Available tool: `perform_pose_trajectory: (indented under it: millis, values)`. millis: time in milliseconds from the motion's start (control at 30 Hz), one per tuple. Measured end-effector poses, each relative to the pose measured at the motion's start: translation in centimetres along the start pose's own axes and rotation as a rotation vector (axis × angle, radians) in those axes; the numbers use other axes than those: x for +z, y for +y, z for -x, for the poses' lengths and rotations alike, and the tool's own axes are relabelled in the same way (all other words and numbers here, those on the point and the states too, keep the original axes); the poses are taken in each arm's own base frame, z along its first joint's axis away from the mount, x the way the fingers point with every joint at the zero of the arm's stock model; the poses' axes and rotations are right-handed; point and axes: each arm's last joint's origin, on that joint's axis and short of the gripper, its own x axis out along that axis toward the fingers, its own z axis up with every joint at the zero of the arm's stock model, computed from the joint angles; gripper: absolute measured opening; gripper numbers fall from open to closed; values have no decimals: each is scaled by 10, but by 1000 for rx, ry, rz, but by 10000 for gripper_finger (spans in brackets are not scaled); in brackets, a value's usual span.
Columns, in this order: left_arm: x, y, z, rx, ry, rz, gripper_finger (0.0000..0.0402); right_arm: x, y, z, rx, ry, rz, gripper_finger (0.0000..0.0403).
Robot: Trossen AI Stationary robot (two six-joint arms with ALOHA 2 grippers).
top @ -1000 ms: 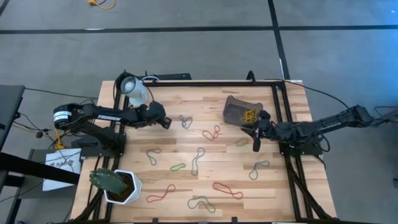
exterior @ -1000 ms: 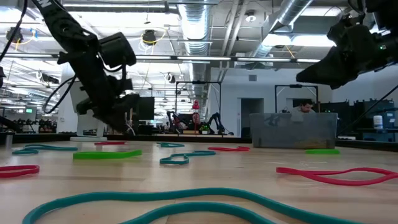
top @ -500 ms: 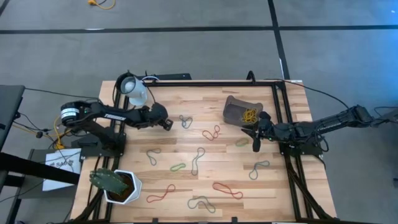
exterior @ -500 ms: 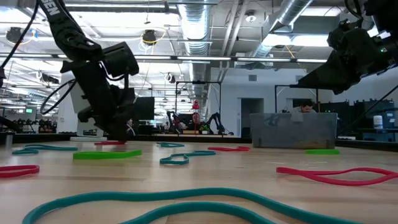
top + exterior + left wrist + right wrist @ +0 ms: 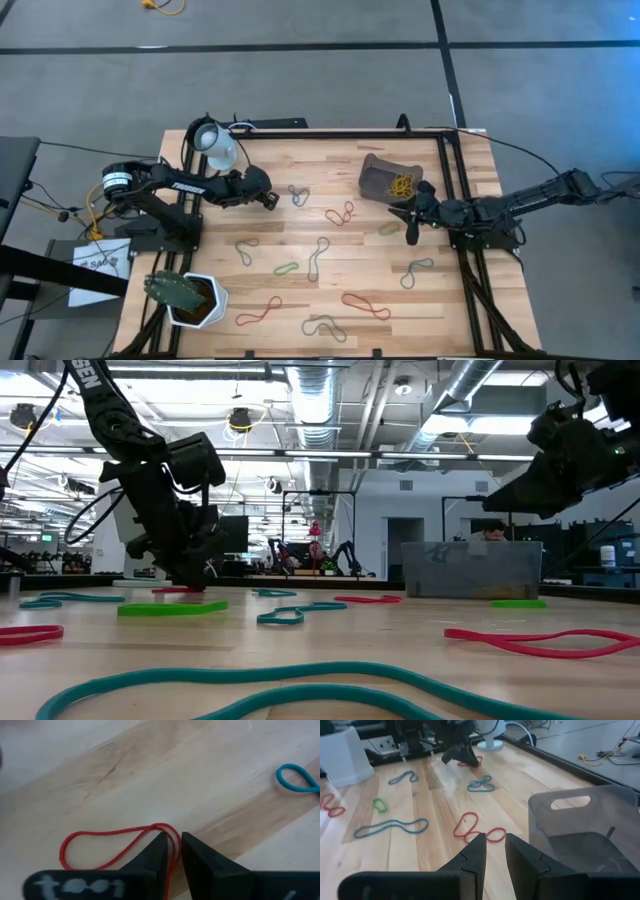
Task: Pick and place rubber bands into bin
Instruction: Put the red rubber band into the black container
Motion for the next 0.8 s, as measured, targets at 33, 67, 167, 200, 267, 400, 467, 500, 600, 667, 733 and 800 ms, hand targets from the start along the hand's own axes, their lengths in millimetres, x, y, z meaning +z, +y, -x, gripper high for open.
perform_pose_trajectory:
  millis: [33, 67, 167, 200, 267, 400, 467, 500, 600, 667, 733, 800]
  values:
    - [0, -1, 0, -5, 0, -5, 28, 1, 0, 0, 3, -13, -7, 66]
    - [0, -1, 0, -11, -4, -10, 16, 3, 1, 0, 6, -27, -14, 66]
    - [2, -5, 1, -39, -20, -30, 5, 6, 1, 0, 14, -57, -28, 66]
    - [4, -8, 3, -54, -17, -33, 4, 7, 2, 0, 16, -64, -33, 66]
    - [12, -19, 9, -130, -24, -36, 2, 8, 2, 0, 17, -73, -36, 66]
    - [40, -43, 32, -279, -115, -71, 1, 8, 2, 0, 17, -73, -37, 66]
    - [59, -58, 49, -344, -188, -108, 1, 8, 2, 0, 15, -73, -36, 66]
    - [68, -67, 58, -379, -223, -130, 0, 8, 2, 0, 13, -73, -36, 66]
    - [99, -88, 88, -516, -318, -211, 0, 8, 2, 0, 12, -73, -37, 66]
    - [120, -100, 108, -615, -389, -263, 0, 8, 2, 0, 12, -73, -37, 66]
    - [139, -108, 128, -673, -462, -304, 0, 8, 2, 0, 11, -74, -36, 66]
    - [155, -111, 145, -693, -537, -317, 0, 8, 1, 0, 10, -74, -36, 66]
